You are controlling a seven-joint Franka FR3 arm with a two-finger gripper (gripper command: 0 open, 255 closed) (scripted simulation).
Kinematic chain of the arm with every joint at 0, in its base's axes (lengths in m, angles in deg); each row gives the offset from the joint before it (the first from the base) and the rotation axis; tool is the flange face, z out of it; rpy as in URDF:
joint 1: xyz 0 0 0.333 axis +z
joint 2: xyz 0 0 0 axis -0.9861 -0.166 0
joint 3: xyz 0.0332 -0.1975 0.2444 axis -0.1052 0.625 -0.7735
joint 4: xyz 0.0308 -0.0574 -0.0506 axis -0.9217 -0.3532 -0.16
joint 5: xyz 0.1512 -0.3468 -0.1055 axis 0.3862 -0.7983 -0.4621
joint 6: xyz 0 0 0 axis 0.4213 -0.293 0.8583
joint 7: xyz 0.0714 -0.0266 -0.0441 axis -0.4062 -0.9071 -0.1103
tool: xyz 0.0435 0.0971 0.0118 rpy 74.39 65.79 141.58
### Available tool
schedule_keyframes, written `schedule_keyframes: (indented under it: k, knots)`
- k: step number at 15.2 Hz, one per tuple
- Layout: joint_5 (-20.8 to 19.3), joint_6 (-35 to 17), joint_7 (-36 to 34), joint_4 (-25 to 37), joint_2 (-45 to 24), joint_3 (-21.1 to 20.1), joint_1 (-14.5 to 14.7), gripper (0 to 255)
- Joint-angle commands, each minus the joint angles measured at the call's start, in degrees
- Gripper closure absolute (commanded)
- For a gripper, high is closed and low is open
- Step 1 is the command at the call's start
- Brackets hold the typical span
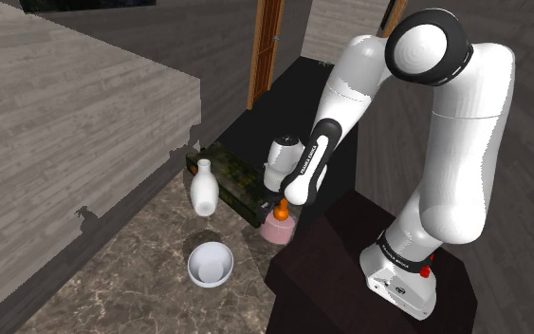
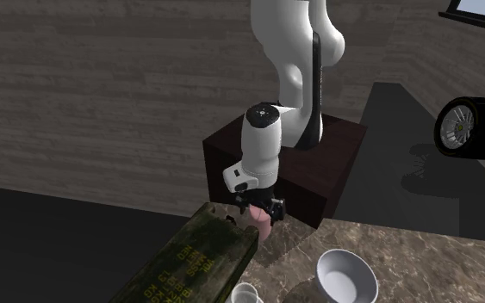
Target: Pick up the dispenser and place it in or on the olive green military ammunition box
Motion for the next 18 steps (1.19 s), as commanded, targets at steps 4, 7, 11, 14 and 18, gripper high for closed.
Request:
schedule_keyframes:
  k: [4, 7, 11, 14, 18]
  knots:
    - [0.0, -0.01, -0.01, 0.03, -0.03, 0.01, 0.02, 255]
    - [0.0, -0.02, -0.02, 0.02, -0.03, 0.01, 0.03, 255]
    - [-0.01, -0.07, -0.01, -0.03, -0.03, 0.02, 0.02, 255]
    - [0.13, 0.72, 0.1, -0.3, 1.02, -0.31, -0.27, 255]
    - [0.96, 3.81, 0.76, -1.48, 5.26, -1.83, -1.6, 255]
